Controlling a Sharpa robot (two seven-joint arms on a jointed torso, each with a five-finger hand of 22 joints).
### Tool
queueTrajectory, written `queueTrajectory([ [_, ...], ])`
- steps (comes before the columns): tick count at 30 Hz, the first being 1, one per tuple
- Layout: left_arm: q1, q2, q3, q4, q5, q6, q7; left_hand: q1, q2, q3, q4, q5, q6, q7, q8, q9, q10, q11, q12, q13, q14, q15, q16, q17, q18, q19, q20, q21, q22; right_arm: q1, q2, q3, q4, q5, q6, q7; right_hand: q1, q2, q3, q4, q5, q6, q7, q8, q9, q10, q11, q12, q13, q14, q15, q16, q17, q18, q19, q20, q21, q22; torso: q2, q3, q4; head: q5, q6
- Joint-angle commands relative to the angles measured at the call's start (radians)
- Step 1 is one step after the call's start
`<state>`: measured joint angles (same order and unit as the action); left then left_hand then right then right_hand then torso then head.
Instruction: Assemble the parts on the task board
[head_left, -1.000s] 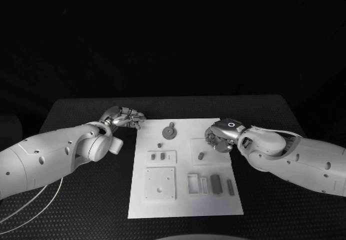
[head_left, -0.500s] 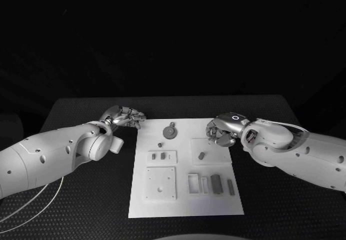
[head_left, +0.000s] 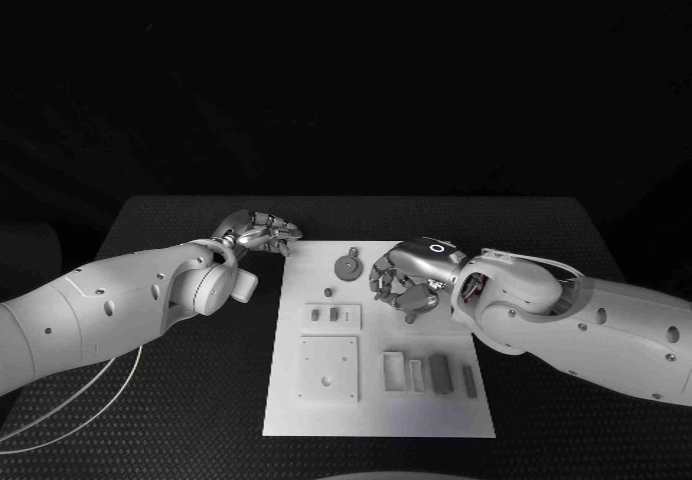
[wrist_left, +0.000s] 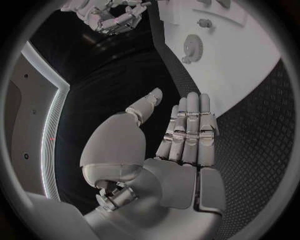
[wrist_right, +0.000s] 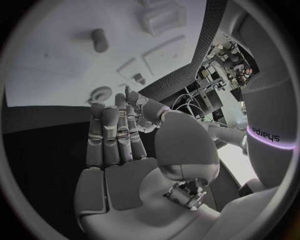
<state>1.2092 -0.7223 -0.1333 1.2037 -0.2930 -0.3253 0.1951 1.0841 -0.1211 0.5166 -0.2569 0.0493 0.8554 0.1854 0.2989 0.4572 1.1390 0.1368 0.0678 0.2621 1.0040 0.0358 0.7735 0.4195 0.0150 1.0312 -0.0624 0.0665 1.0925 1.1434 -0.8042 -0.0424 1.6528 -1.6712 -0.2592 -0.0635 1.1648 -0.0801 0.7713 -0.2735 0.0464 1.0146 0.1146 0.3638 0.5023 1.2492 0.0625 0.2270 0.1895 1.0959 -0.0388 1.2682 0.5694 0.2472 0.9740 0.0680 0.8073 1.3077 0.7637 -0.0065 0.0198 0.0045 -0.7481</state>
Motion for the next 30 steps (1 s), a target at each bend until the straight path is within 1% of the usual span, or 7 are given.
queueTrajectory([
  [1, 0.001, 0.018, 0.001, -0.022, 0.024, 0.0, 0.012, -0.005, -0.002, -0.007, -0.001, 0.002, -0.008, 0.001, -0.004, -0.001, -0.007, -0.002, 0.0, -0.002, 0.005, 0.001, -0.004, 0.001, 0.0, 0.004, 0.001, 0.002, -0.001, -0.001, 0.036, -0.011, 0.007, -0.023, 0.032, 0.008, -0.004, 0.006, 0.004, -0.002, 0.004, 0.006, -0.002, 0.002, 0.005, 0.005, 0.0, 0.002, 0.001, -0.002, -0.007, 0.004, 0.001, 0.015, 0.007, 0.001, 0.004, 0.003, -0.007, -0.0022, -0.0049, 0.026, -0.005],
  [4, 0.001, 0.03, 0.0, -0.036, 0.029, -0.003, 0.014, -0.005, -0.001, -0.007, 0.0, 0.002, -0.008, 0.001, -0.004, 0.0, -0.006, -0.002, 0.0, -0.002, 0.004, 0.001, -0.005, 0.002, 0.0, 0.004, 0.001, 0.002, -0.001, -0.002, 0.063, -0.028, 0.008, -0.04, 0.038, -0.009, -0.005, 0.007, 0.004, -0.002, 0.004, 0.006, -0.002, 0.002, 0.006, 0.005, 0.001, 0.001, 0.002, -0.002, -0.007, 0.003, 0.001, 0.015, 0.008, 0.001, 0.004, 0.003, -0.013, -0.0057, -0.0067, 0.032, -0.007],
  [9, 0.001, 0.045, 0.0, -0.052, 0.03, 0.001, 0.019, -0.005, -0.001, -0.007, 0.0, 0.002, -0.007, 0.001, -0.004, 0.0, -0.006, -0.002, 0.0, -0.002, 0.004, 0.001, -0.006, 0.002, 0.0, 0.004, 0.002, 0.002, -0.002, -0.018, 0.095, -0.047, 0.01, -0.068, 0.058, -0.014, -0.006, 0.007, 0.004, -0.003, 0.004, 0.005, -0.002, 0.002, 0.006, 0.005, 0.001, 0.0, 0.002, -0.002, -0.007, 0.003, 0.001, 0.015, 0.008, 0.001, 0.004, 0.003, -0.019, -0.0105, -0.0075, 0.042, -0.013],
  [12, 0.001, 0.058, 0.0, -0.073, 0.03, 0.01, 0.024, 0.006, -0.001, -0.005, -0.008, 0.002, -0.006, 0.0, -0.002, 0.0, -0.006, -0.003, 0.002, -0.001, 0.004, 0.001, -0.008, 0.005, 0.001, 0.003, 0.002, 0.001, -0.003, -0.035, 0.115, -0.06, 0.009, -0.091, 0.105, -0.02, -0.006, 0.007, 0.004, -0.003, 0.004, 0.005, -0.001, 0.002, 0.006, 0.004, 0.001, 0.0, 0.002, -0.002, -0.007, 0.003, 0.001, 0.015, 0.008, 0.001, 0.004, 0.003, -0.024, -0.0146, -0.0078, 0.053, -0.028],
  [15, 0.001, 0.065, 0.0, -0.084, 0.03, 0.011, 0.025, 0.008, -0.002, -0.006, -0.01, 0.002, -0.006, 0.0, -0.001, 0.0, -0.005, -0.003, 0.002, -0.001, 0.003, 0.002, -0.009, 0.006, 0.0, 0.002, 0.002, 0.001, -0.004, -0.048, 0.132, -0.067, 0.001, -0.106, 0.11, -0.02, -0.008, 0.009, 0.003, -0.004, 0.004, 0.004, -0.001, 0.002, 0.007, 0.004, 0.001, -0.001, 0.002, 0.0, -0.007, 0.003, 0.001, 0.015, 0.01, 0.0, 0.005, 0.003, -0.026, -0.0145, -0.0085, 0.063, -0.03],
  [21, 0.001, 0.068, 0.0, -0.087, 0.03, 0.013, 0.027, 0.008, -0.002, -0.006, -0.01, 0.002, -0.006, 0.0, -0.001, 0.001, -0.005, -0.002, 0.002, -0.001, 0.003, 0.002, -0.01, 0.007, 0.0, 0.002, 0.002, 0.001, -0.004, -0.073, 0.163, -0.07, -0.017, -0.143, 0.1, -0.022, -0.008, 0.01, 0.003, -0.006, 0.004, 0.004, -0.001, 0.002, 0.008, 0.004, 0.001, -0.002, 0.003, 0.001, -0.007, 0.004, 0.002, 0.015, 0.012, -0.001, 0.005, 0.004, -0.026, -0.0149, -0.0072, 0.076, -0.046],
  [30, 0.001, 0.069, 0.0, -0.081, 0.03, 0.016, 0.027, 0.006, -0.001, -0.007, -0.01, 0.002, -0.006, 0.0, -0.001, 0.001, -0.006, -0.002, 0.002, -0.002, 0.003, 0.002, -0.011, 0.008, 0.0, 0.002, 0.003, 0.001, -0.005, -0.091, 0.19, -0.072, -0.034, -0.188, 0.099, -0.027, -0.009, 0.01, 0.002, -0.007, 0.004, 0.005, -0.002, 0.002, 0.01, 0.005, 0.001, -0.002, 0.004, 0.003, -0.007, 0.004, 0.002, 0.015, 0.013, -0.002, 0.006, 0.004, -0.025, -0.0151, -0.0074, 0.083, -0.054],
])
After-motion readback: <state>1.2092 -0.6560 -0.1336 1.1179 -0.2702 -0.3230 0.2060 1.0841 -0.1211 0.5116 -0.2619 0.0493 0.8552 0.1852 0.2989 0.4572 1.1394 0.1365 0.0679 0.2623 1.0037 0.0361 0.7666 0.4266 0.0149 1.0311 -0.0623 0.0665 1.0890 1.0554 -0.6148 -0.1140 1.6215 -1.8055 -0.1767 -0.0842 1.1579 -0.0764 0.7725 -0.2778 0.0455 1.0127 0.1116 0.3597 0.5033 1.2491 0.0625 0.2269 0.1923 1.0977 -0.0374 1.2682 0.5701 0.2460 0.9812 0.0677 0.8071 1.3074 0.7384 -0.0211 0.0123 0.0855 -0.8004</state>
